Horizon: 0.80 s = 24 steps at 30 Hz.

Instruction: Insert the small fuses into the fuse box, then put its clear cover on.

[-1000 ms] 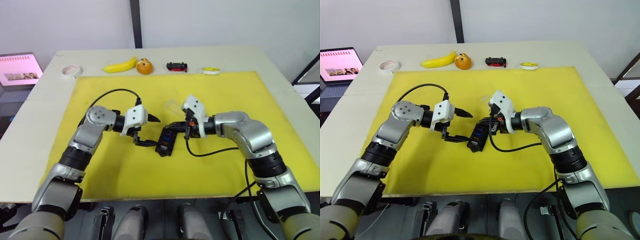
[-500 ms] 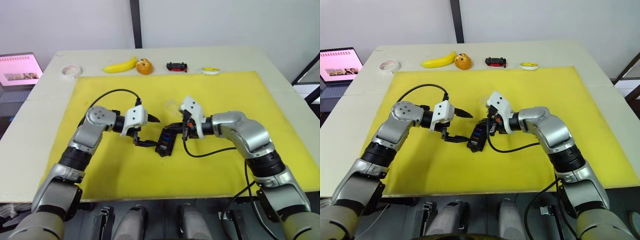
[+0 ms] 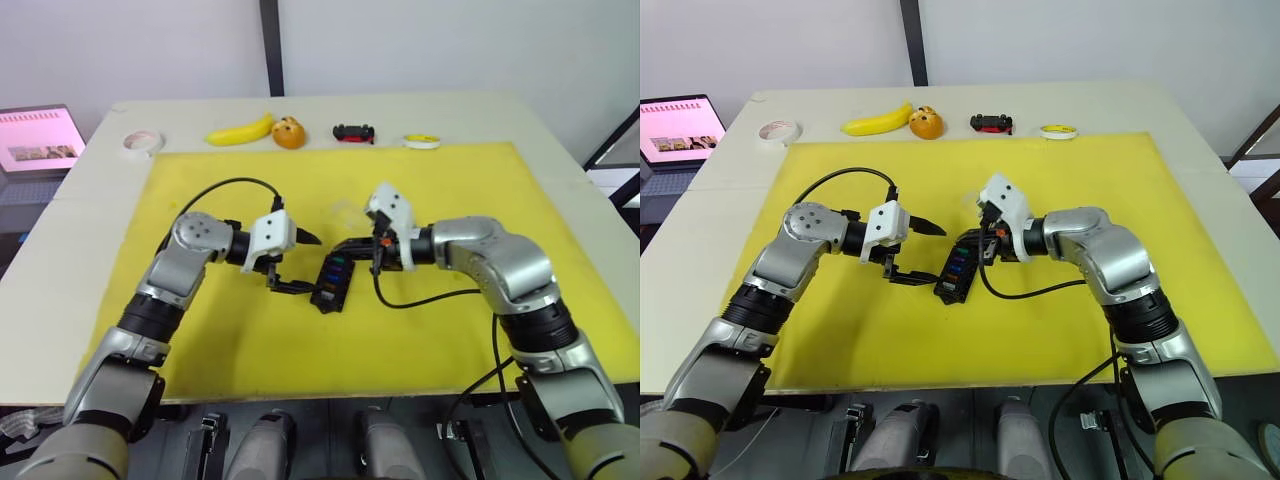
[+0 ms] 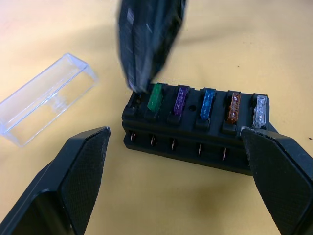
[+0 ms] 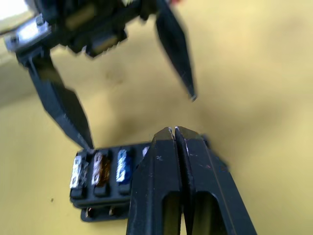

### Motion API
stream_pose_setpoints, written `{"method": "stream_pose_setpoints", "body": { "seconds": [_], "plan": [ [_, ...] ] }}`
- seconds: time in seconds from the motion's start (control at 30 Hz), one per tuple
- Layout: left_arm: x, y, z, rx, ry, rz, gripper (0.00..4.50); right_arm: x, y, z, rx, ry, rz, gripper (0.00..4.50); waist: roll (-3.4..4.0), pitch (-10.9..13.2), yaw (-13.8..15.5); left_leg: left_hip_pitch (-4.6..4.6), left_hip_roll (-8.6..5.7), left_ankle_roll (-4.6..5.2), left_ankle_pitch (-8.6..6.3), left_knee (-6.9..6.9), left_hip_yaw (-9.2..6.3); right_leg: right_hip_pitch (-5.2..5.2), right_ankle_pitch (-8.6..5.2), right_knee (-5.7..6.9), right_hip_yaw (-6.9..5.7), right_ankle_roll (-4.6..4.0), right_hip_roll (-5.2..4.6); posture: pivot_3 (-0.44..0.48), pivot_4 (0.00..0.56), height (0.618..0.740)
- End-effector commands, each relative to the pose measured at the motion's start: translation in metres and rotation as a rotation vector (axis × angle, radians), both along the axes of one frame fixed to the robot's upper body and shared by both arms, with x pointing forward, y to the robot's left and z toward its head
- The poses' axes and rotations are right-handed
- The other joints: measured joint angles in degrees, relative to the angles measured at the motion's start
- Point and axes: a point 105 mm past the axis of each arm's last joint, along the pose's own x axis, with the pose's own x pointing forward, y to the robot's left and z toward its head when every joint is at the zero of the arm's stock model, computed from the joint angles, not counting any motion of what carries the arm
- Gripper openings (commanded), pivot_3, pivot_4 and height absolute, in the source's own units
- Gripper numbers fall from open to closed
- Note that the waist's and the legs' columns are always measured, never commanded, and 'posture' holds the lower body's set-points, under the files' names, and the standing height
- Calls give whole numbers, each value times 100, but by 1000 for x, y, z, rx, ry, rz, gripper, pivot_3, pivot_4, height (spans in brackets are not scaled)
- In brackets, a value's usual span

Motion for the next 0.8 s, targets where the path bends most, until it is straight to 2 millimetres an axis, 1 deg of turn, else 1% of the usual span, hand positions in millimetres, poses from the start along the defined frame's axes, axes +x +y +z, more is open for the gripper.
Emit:
{"method": "stream_pose_setpoints", "body": {
  "seconds": [0.03, 0.13, 0.27, 0.43, 0.63, 0.73, 0.8],
  "plan": [
    [-2, -4, 10, -16, -33, -27, 4500, -9, 1, 26, 47, -74, 47, 92, 0, 0, -1, 0, 0, 0, 0, 0, 0, 0, 0, 0, 0, 0, 0, 0, 150, 740],
    [-2, -5, 10, -18, -32, -28, 4500, -8, 0, 21, 33, -82, 36, 92, 0, 0, -2, 0, 0, 0, 0, 0, 1, 0, 0, 0, 0, 0, 0, 0, 150, 740],
    [-2, -5, 10, -20, -31, -31, 4500, -4, 0, 5, -4, -69, 11, 92, 0, 0, 0, 0, 0, 1, 0, 0, 1, 0, 0, 0, 0, 0, 0, 0, 150, 740],
    [-2, -5, 11, -22, -29, -29, 4500, 0, -2, -10, -33, -45, -15, 92, 0, 0, -3, 0, 0, 0, 0, 0, 2, 0, 0, 0, 0, 0, 0, 0, 150, 740],
    [-6, -1, 11, -28, -16, -21, 4500, 4, -7, -35, -109, 2, -68, 92, 0, 0, -5, 0, 0, 0, 0, 0, 2, 0, 0, 0, 1, 0, 0, 0, 150, 740],
    [-7, 0, 14, -46, -6, -11, 4500, 5, -6, -34, -94, 5, -79, 92, 0, 0, -4, 1, 1, 0, 0, 0, 1, 0, 0, 0, 0, 0, 1, 0, 150, 740],
    [-9, 3, 19, -82, 12, 14, 4500, 4, -3, -22, -53, -22, -63, 92, 0, 0, -5, 1, 1, 0, 0, 0, 1, 0, 0, 0, 1, 0, 1, 0, 150, 740]
  ]
}}
